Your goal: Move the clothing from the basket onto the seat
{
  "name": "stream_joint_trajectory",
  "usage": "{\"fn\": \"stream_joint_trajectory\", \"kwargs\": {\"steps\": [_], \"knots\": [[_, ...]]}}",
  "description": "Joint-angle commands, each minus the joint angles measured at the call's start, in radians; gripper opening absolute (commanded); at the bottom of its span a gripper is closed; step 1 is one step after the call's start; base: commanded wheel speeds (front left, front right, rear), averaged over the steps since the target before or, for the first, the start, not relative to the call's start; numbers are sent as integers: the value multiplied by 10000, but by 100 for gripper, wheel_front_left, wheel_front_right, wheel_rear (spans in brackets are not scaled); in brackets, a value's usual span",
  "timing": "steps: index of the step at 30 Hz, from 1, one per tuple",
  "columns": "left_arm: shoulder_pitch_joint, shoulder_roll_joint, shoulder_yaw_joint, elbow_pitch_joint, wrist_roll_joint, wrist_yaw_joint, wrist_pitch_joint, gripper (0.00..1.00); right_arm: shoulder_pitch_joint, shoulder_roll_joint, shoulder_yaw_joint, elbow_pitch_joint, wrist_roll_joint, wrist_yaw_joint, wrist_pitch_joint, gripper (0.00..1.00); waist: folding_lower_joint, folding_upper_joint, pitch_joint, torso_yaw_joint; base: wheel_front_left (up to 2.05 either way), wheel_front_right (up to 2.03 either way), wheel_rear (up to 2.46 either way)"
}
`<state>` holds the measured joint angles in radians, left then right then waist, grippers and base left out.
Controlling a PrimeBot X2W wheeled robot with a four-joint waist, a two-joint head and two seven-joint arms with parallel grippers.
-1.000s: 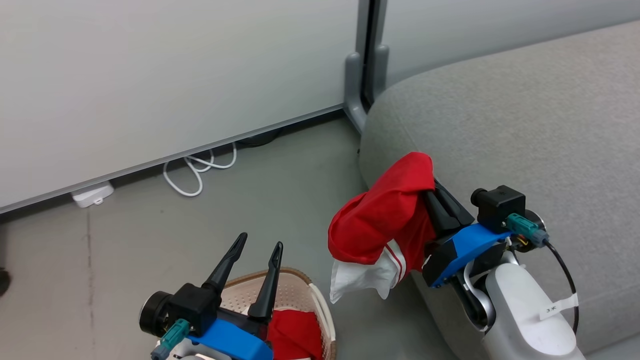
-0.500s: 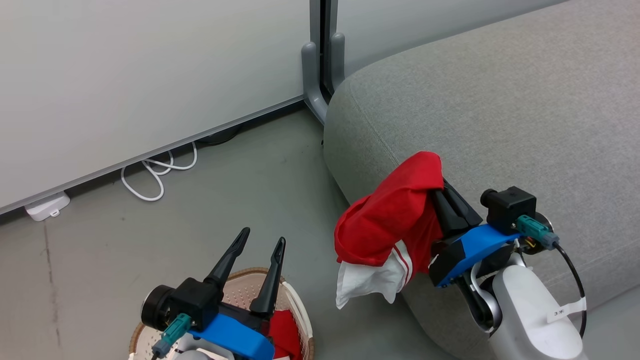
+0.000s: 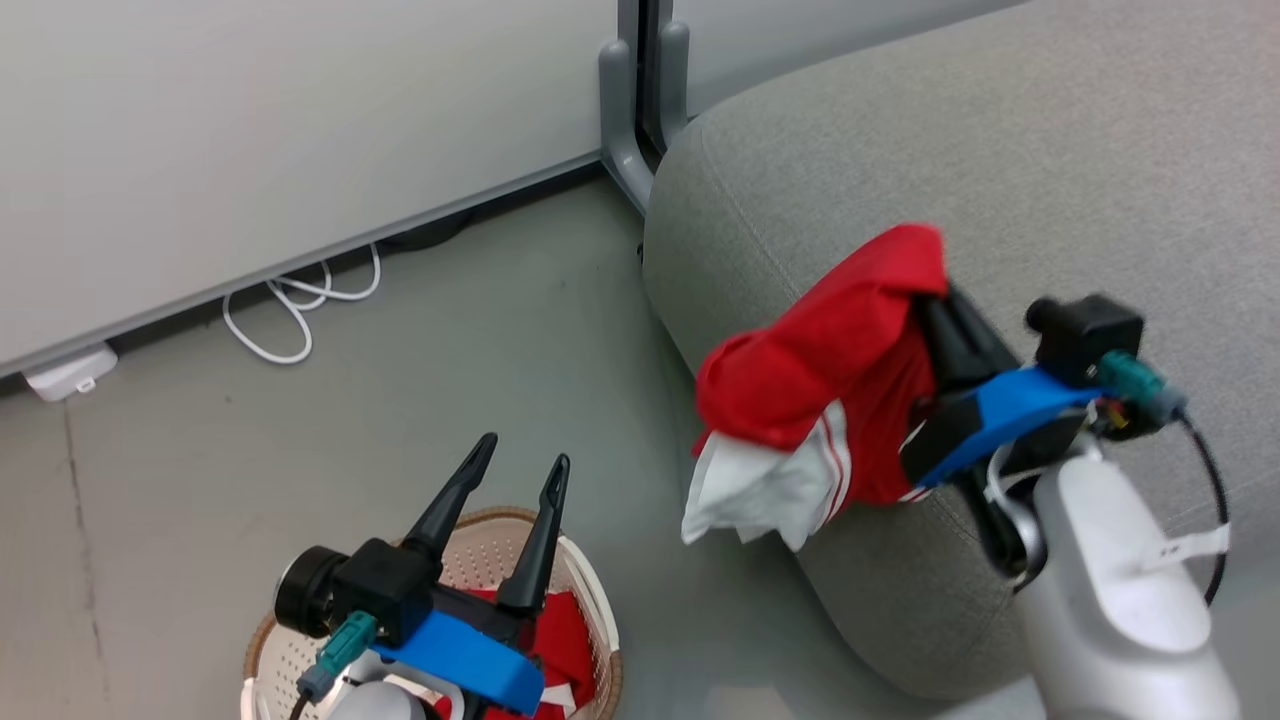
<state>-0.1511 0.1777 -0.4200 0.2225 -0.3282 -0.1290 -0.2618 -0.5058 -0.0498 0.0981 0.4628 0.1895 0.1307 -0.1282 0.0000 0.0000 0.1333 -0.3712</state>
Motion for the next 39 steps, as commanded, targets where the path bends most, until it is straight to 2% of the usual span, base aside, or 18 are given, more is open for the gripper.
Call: {"fn": "stream_joint_trajectory", "kwargs": {"steps": [1, 5, 13, 19, 26, 31, 39], "knots": [[-269, 62, -10, -105, 31, -17, -46, 100, -402, -4, -316, 44, -222, 1, 81, 0, 0, 0, 260, 63, 0, 0, 0], [-514, 199, -91, -297, 122, -17, -46, 100, -1384, -33, -1213, 161, -671, 1, 301, 0, 0, 0, 830, 186, 0, 0, 0], [-1020, 509, -65, -724, 205, -17, -46, 100, -3141, -723, -2631, 335, -962, 1, 489, 0, 0, 0, 2030, 407, 0, 0, 0], [-1553, 864, -247, -1039, 359, -18, -46, 100, -4265, -1669, -3903, 638, -1311, 1, 588, 0, 0, 0, 3080, 622, 0, 0, 0], [-2082, 1262, -348, -1423, 547, -18, -45, 100, -5103, -2310, -5397, 1013, -1581, 1, 216, 0, 0, 0, 4081, 726, 0, 0, 0], [-2275, 1530, -491, -1769, 639, -18, -45, 100, -5041, -2455, -5767, 1619, -2142, 1, -82, 0, 0, 0, 4628, 732, 0, 0, 0], [-2651, 1753, -740, -2003, 716, -18, -3, 100, -4777, -2328, -6565, 3466, -2743, 1, -633, 0, 0, 0, 5116, 888, 0, 0, 0]]}}
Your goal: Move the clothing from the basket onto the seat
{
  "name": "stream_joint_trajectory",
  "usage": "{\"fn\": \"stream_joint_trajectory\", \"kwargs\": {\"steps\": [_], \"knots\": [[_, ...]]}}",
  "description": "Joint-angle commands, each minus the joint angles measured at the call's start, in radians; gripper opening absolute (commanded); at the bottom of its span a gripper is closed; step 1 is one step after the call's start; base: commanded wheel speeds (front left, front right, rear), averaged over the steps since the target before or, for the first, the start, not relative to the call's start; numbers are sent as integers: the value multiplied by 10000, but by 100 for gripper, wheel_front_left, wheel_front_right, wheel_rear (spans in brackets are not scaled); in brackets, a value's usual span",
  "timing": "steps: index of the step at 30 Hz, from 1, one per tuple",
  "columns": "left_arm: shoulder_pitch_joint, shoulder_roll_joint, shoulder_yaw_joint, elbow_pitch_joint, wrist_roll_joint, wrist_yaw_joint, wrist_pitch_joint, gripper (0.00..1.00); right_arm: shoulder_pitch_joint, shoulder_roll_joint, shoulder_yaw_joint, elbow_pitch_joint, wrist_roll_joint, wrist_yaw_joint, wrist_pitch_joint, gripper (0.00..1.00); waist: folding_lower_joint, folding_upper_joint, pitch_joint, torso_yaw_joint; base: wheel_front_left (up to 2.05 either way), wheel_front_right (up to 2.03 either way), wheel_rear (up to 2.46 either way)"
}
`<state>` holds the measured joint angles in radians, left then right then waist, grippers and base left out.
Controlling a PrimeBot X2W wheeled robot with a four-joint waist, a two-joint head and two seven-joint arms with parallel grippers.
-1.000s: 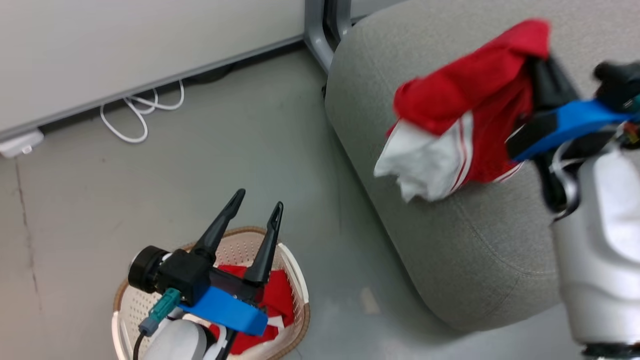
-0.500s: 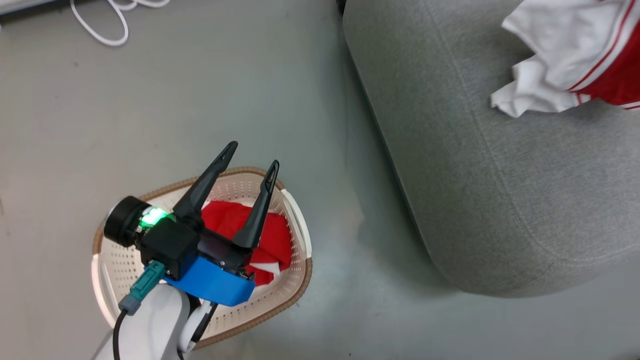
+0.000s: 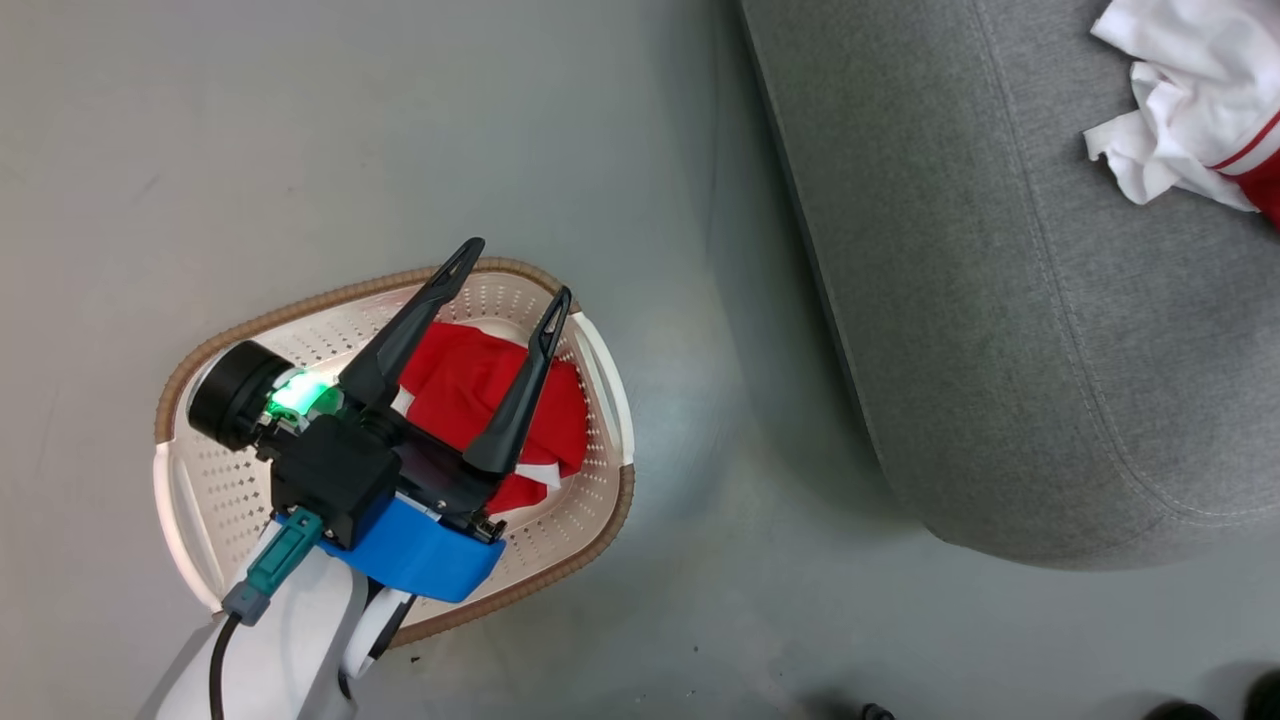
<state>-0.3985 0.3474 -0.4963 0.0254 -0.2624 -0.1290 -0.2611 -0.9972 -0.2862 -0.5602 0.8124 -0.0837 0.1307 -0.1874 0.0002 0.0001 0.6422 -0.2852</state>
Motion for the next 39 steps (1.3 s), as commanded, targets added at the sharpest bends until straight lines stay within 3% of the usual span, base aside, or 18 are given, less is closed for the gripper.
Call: {"fn": "stream_joint_trajectory", "kwargs": {"steps": [1, 11, 12, 13, 14, 26, 39], "knots": [[-199, 73, 1, -60, 55, -18, 0, 100, 157, 42, -100, 194, -127, 1, -117, 0, -2, -1, 59, 45, 0, 0, 0], [-106, 152, 43, 8, -153, 76, 31, 100, -237, -5, -819, 1451, -810, 1, -603, 0, -2, -1, 66, 107, 0, 0, 0], [-101, 138, 28, 27, -175, 83, 30, 100, -271, -13, -814, 1501, -866, 1, -650, 37, -2, -1, 47, 106, 0, 0, 0], [-99, 120, 9, 47, -182, 87, 29, 100, -295, -24, -795, 1545, -914, 1, -660, 88, -2, -1, 23, 107, 0, 0, 0], [-106, 105, -9, 66, -185, 87, 27, 100, -318, -31, -782, 1602, -954, 1, -695, 100, -2, -1, 2, 109, 0, 0, 0], [-80, -212, -159, 552, -426, 66, -38, 100, 32, -114, -628, 1668, -961, 1, -773, 100, -2, -1, -661, 388, 0, 0, 0], [717, -1243, 355, 1453, -729, -9, -52, 100, 2768, 355, 936, -454, -212, 1, -775, 100, -2, -1, -2881, 1395, 0, 0, 0]]}}
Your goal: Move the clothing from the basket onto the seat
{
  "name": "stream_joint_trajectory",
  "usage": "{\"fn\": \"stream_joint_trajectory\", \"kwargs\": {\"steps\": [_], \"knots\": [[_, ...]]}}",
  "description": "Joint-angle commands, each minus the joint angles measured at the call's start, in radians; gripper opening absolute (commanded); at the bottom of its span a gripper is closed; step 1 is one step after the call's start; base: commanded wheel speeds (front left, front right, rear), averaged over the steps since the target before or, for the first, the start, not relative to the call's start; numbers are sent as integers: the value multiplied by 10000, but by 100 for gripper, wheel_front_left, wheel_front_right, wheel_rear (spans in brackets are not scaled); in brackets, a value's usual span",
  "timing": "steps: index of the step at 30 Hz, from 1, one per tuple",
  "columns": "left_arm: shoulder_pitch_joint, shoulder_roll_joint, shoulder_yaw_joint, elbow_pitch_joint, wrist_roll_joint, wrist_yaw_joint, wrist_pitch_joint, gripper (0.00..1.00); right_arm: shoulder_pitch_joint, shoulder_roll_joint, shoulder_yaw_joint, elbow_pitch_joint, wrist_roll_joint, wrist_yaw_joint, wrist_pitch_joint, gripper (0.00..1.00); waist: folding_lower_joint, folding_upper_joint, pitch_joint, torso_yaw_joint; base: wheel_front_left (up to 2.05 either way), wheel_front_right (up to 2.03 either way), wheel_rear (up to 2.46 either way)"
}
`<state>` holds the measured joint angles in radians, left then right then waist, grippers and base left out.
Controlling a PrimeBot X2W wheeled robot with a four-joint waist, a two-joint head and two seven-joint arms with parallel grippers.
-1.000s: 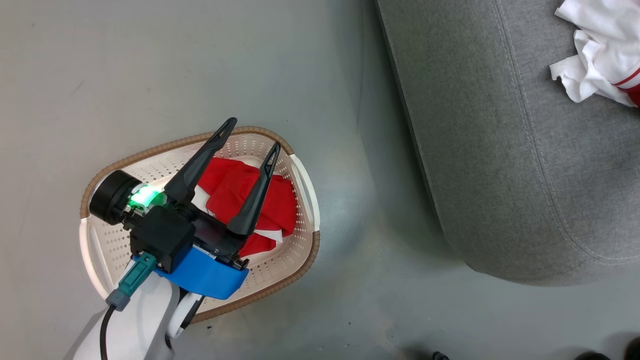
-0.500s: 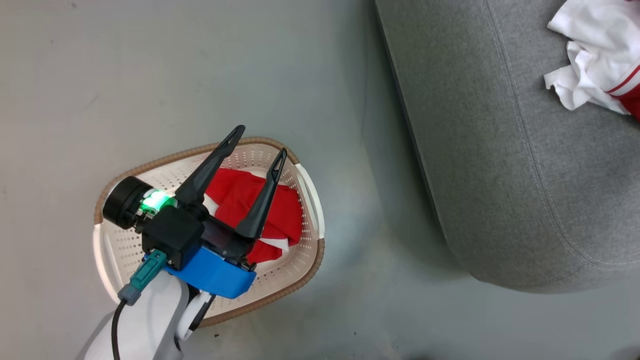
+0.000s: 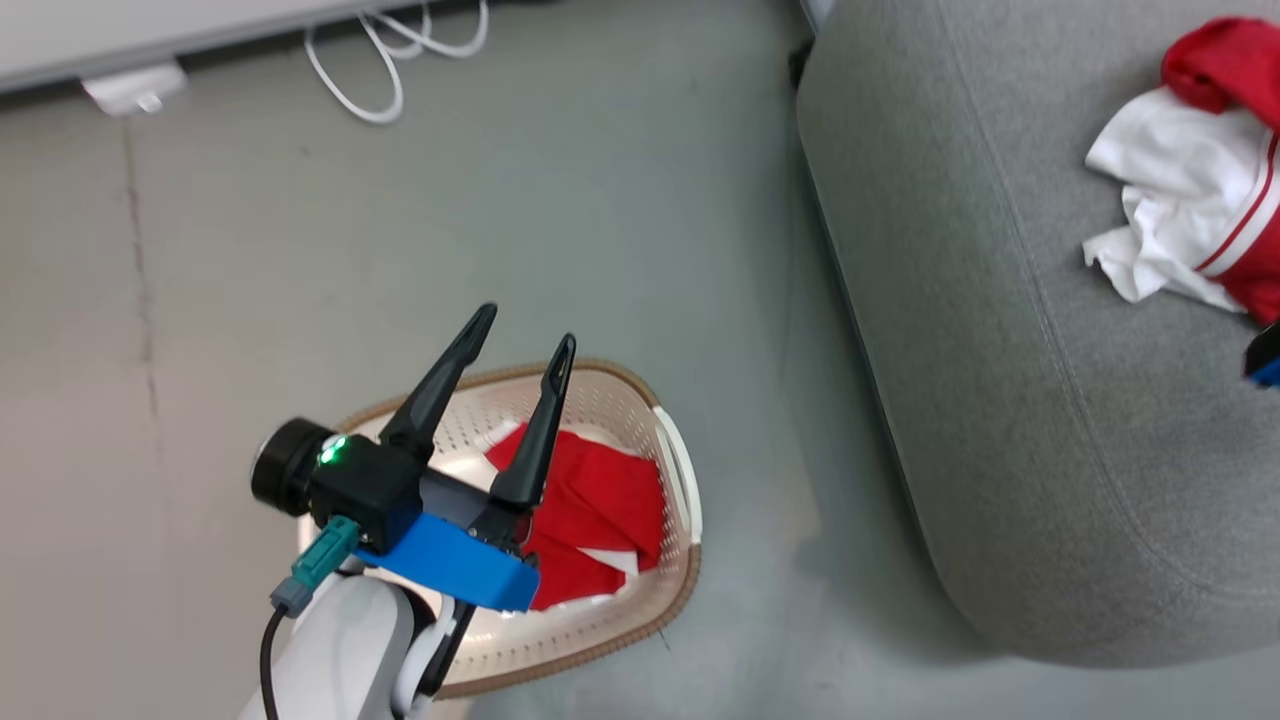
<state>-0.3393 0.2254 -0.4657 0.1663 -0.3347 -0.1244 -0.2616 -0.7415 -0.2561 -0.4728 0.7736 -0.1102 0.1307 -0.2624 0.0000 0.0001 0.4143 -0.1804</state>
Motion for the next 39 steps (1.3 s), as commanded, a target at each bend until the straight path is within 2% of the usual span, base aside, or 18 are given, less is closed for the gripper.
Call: {"fn": "stream_joint_trajectory", "kwargs": {"steps": [1, 9, 14, 26, 39], "knots": [[243, -67, 148, 131, -26, -61, -45, 100, 439, 110, 242, -192, 98, 0, -24, 100, 0, -1, -779, 400, 0, 0, 0], [1190, -561, 1095, 940, -63, -69, -46, 100, 2116, 588, 1463, -1543, 665, 1, 277, 100, 0, -1, -2328, 870, 0, 0, 0], [1678, -816, 1595, 1298, -119, -77, -48, 100, 3322, 868, 2039, -2882, 1076, 1, 763, 100, 0, -1, -3113, 1234, 0, 0, 0], [2566, -1064, 2581, 1726, -115, -63, -47, 100, 6084, 1660, 2850, -6201, 1310, 1, 1919, 100, 0, -1, -4164, 1880, 0, 0, 0], [2877, -1114, 3167, 2092, 60, -63, -47, 100, 7198, 2056, 3142, -7178, 1523, 1, 2167, 100, 0, -1, -4363, 2144, 0, 0, 0]]}}
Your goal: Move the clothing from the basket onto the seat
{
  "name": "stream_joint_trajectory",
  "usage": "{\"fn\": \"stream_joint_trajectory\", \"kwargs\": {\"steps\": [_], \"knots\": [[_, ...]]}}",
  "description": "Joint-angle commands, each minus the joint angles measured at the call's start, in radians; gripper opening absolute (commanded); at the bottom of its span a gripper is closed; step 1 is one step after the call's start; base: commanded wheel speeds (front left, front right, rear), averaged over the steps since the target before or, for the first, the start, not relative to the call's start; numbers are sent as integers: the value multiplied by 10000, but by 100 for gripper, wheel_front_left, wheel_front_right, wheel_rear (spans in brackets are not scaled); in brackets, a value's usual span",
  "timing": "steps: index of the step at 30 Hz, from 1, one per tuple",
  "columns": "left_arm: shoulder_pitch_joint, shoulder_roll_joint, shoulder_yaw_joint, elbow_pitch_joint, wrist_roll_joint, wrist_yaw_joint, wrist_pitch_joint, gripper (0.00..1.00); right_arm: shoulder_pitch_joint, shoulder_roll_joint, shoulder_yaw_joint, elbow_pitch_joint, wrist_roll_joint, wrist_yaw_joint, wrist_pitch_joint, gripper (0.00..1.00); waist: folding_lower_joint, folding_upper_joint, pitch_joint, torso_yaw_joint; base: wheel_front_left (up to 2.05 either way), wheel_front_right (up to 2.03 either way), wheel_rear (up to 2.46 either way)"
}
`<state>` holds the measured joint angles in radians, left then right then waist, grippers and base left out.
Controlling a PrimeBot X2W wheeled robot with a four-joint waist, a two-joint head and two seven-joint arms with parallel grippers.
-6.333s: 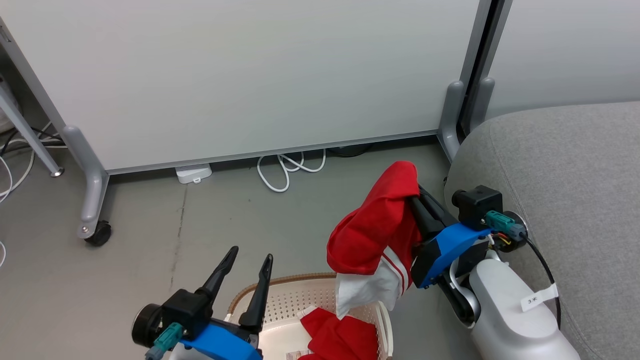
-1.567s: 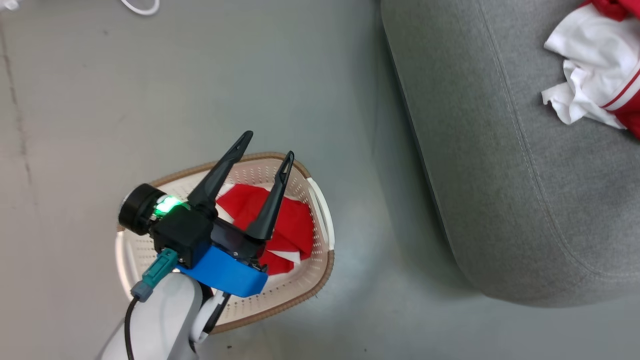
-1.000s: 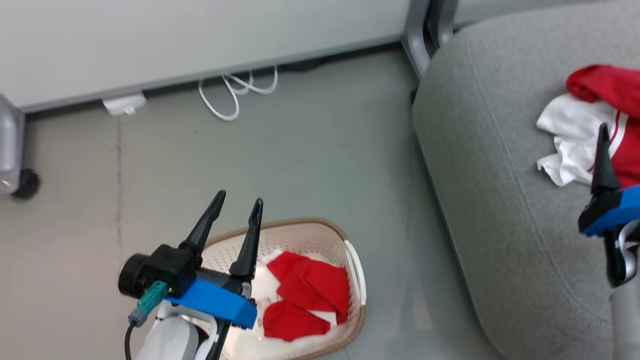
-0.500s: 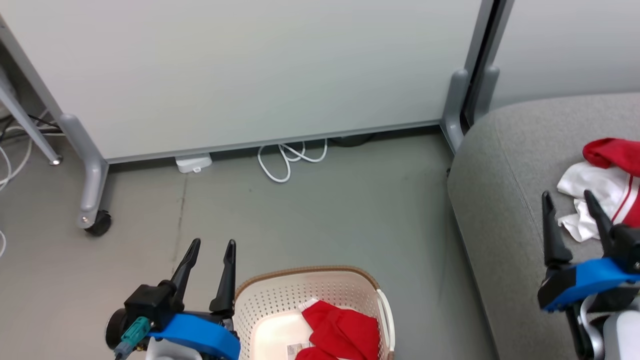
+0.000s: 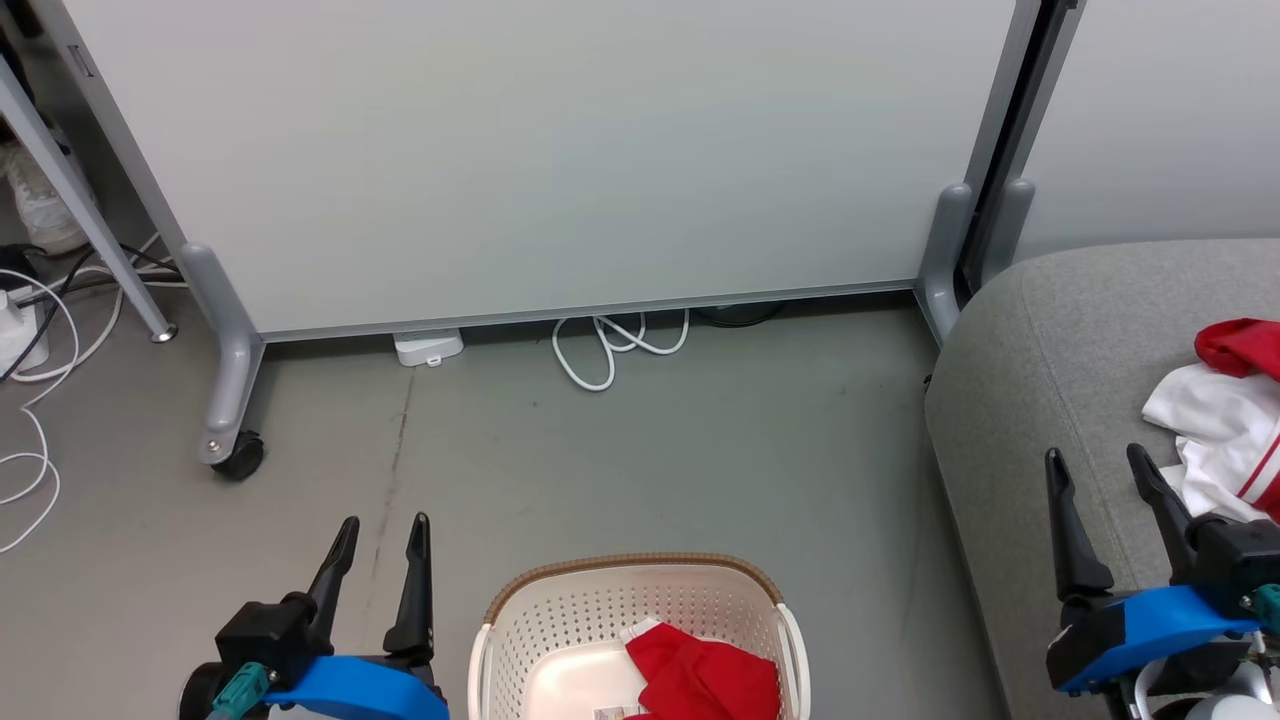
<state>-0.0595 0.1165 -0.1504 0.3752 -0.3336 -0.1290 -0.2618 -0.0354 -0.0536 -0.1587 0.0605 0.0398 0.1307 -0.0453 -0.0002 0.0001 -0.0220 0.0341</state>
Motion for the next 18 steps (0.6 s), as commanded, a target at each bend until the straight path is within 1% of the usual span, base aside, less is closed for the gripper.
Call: {"fn": "stream_joint_trajectory", "kwargs": {"steps": [1, 6, 18], "knots": [[86, -27, 29, 15, 49, -17, -46, 100, 162, 37, 18, -51, 53, 1, 6, 100, 2, -1, 1, 4, 0, 0, 0], [34, -37, 76, 79, 52, -17, -46, 100, 117, 42, 101, 28, 269, 1, 41, 100, 2, -1, 5, 5, 0, 0, 0], [-94, 6, -25, 140, 62, -18, -46, 100, -124, 44, 300, 299, 365, 1, -110, 100, 2, -1, 168, -116, 0, 0, 0]]}}
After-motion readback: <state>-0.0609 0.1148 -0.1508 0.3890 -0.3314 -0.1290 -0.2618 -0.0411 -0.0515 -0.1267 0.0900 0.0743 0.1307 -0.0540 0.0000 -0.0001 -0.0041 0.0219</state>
